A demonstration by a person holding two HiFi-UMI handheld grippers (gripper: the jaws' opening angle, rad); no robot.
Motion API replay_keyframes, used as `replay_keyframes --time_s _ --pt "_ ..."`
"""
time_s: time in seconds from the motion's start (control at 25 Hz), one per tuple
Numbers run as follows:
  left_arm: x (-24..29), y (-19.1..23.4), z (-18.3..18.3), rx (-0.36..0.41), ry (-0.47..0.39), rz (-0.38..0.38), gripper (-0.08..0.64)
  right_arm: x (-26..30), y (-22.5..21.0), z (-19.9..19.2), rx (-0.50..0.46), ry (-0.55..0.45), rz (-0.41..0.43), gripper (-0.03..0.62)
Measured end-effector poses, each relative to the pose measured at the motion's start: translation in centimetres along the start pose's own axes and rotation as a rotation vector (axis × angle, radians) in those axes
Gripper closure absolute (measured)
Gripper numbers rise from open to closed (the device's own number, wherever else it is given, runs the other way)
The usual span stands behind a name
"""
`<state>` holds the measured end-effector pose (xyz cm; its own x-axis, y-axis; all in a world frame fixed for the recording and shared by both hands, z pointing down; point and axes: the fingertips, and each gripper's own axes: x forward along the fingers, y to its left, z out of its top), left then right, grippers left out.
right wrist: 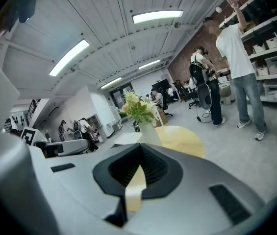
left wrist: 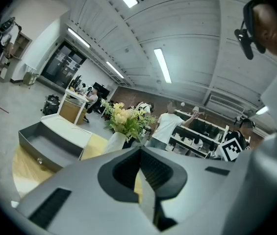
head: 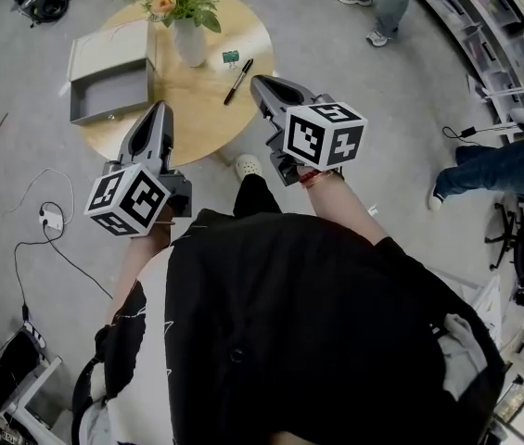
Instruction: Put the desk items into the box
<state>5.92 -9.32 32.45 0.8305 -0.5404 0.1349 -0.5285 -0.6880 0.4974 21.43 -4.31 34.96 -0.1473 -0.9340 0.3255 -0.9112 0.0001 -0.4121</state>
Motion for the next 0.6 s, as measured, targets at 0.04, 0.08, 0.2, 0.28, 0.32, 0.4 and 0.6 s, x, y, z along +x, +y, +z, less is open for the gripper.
replay_keyframes --time_s 0.04,0.08,0.2,0.28,0.32,0.4,0.6 --pt "0.6 0.1 0.3 0.000 -0.003 0.001 0.551 0.5 -0.4 0.4 -0.002 0.001 0.002 0.586" --pt "1.2 0.2 0.6 0.001 -0.006 0.002 0.551 1.0 -0.8 0.9 -0.003 0.001 0.004 0.586" --pt "3.0 0.8 1.4 0.002 -0.015 0.012 0.551 2.5 -1.9 2.3 -0.004 0.000 0.011 0.586" --pt "4.0 1.0 2.1 0.003 -0.022 0.018 0.551 3.5 -2.5 3.3 -0.009 -0.001 0.018 0.586" --pt "4.5 1.2 2.5 0.006 -0.028 0.022 0.551 4.0 -2.8 3.9 -0.013 -0.001 0.023 0.586" --pt "5.1 1.6 3.3 0.010 -0.044 0.038 0.551 5.0 -3.3 4.9 -0.023 0.001 0.033 0.586" --pt "6.5 3.5 4.1 0.012 -0.064 0.095 0.551 7.3 -4.0 6.4 -0.051 0.021 0.065 0.586"
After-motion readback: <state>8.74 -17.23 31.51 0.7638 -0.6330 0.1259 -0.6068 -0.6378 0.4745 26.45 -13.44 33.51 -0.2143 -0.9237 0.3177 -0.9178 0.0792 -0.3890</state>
